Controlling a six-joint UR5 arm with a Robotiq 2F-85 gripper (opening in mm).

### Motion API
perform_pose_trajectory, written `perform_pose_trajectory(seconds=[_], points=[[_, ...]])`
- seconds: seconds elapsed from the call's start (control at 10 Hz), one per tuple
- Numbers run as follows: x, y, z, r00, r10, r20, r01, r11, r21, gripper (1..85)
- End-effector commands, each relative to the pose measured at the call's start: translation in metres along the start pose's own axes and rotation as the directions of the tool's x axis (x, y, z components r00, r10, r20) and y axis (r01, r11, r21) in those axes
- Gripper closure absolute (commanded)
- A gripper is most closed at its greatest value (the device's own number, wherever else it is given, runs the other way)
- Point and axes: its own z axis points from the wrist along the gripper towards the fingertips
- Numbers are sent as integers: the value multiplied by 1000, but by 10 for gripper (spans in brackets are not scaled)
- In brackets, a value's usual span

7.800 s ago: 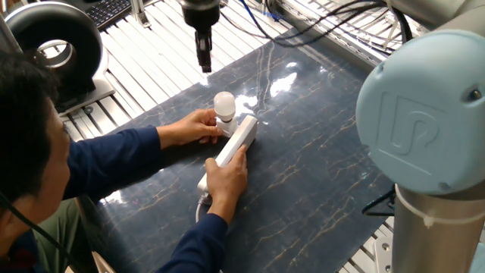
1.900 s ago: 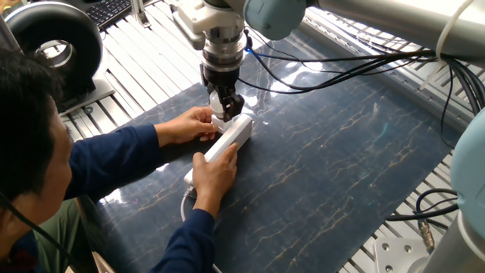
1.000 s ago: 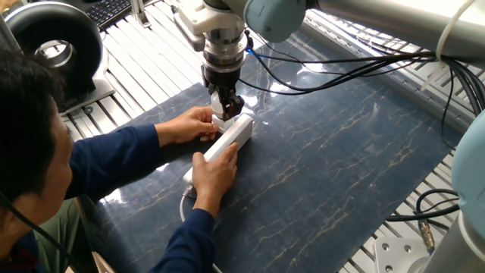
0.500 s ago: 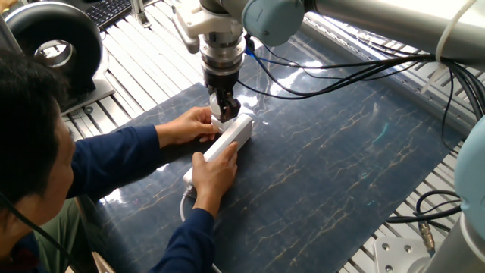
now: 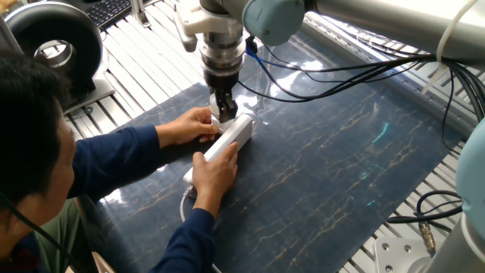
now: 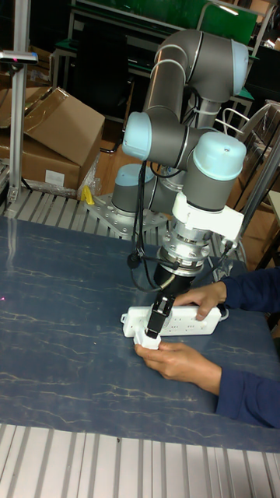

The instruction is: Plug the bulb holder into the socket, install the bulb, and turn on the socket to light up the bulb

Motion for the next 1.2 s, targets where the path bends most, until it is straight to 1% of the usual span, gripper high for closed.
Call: perform_pose_trajectory(seconds=[0.0,0.2,0.4,0.6,0.7,0.9,1.0,1.1], points=[[-3,9,0,990,137,13,-137,990,-30,847],[-2,13,0,978,209,4,-209,977,-47,847],[-3,20,-1,961,277,-4,-277,958,-74,847],[-2,23,0,948,317,-16,-318,944,-86,847],[0,24,-2,940,340,-30,-341,936,-91,847],[0,24,-6,915,401,-43,-403,909,-105,847],[0,24,-5,905,422,-49,-425,900,-103,847],[0,28,-5,889,455,-53,-458,882,-112,847]])
